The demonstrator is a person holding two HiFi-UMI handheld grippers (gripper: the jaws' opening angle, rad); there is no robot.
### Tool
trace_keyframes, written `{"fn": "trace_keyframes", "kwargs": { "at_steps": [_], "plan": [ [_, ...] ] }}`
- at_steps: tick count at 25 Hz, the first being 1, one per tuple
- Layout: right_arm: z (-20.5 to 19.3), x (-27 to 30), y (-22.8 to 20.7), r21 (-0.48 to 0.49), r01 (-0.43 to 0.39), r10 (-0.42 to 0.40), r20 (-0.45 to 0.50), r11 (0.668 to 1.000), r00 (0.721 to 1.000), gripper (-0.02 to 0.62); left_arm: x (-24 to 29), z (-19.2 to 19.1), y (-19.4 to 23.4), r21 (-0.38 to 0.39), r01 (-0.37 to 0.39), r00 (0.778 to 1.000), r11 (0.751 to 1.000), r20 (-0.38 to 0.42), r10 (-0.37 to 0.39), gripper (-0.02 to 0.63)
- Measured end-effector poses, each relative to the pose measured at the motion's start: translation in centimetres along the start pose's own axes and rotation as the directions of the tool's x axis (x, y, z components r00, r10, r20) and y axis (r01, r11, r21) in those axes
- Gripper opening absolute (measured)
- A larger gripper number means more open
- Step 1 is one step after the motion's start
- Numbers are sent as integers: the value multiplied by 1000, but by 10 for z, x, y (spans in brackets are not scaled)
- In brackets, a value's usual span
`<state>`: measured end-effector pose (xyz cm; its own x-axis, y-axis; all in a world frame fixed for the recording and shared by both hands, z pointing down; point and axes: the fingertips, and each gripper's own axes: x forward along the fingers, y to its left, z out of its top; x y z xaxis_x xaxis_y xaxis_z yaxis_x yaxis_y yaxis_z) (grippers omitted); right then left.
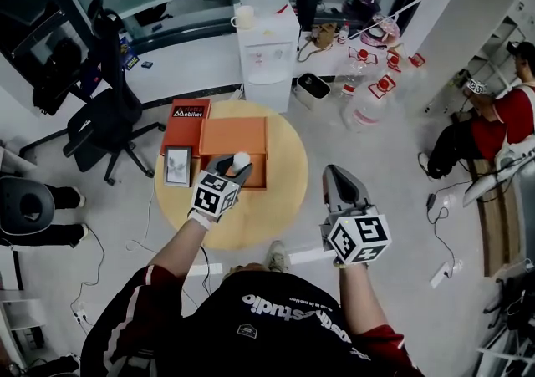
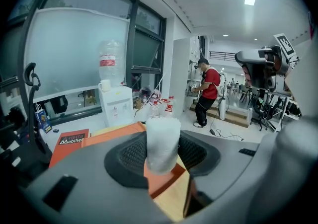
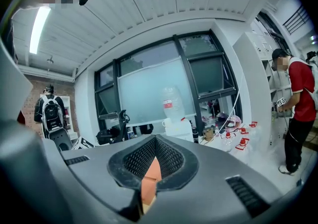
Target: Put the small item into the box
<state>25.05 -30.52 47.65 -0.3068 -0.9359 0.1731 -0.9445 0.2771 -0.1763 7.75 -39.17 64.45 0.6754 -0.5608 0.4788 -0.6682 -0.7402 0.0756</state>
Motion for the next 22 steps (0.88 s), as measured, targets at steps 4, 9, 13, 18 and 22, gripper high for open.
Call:
{"fn": "trace_keyframes", "kwargs": {
  "at_steps": [4, 9, 13, 18, 22],
  "plan": [
    [-9, -1, -3, 5, 6, -6, -17, 1000, 1000, 26, 8, -15, 3, -5, -1, 1000, 1000, -27, 1, 186],
    [-17, -4, -10, 8, 8, -8, -33, 1000, 999, 26, 22, -32, 9, -12, -7, 998, 1000, -69, 6, 186],
    [-24, -9, -18, 20, 19, -18, -47, 1000, 999, 26, 34, -45, 10, -14, -3, 994, 1000, -105, 1, 186],
    [-30, -11, -24, 23, 27, -26, -60, 999, 998, 26, 50, -60, 9, 9, 4, 989, 1000, -148, -2, 186],
    [-34, -10, -27, 39, 28, -25, -67, 999, 997, 26, 60, -72, 11, 11, 10, 983, 1000, -186, -7, 186]
  ]
}}
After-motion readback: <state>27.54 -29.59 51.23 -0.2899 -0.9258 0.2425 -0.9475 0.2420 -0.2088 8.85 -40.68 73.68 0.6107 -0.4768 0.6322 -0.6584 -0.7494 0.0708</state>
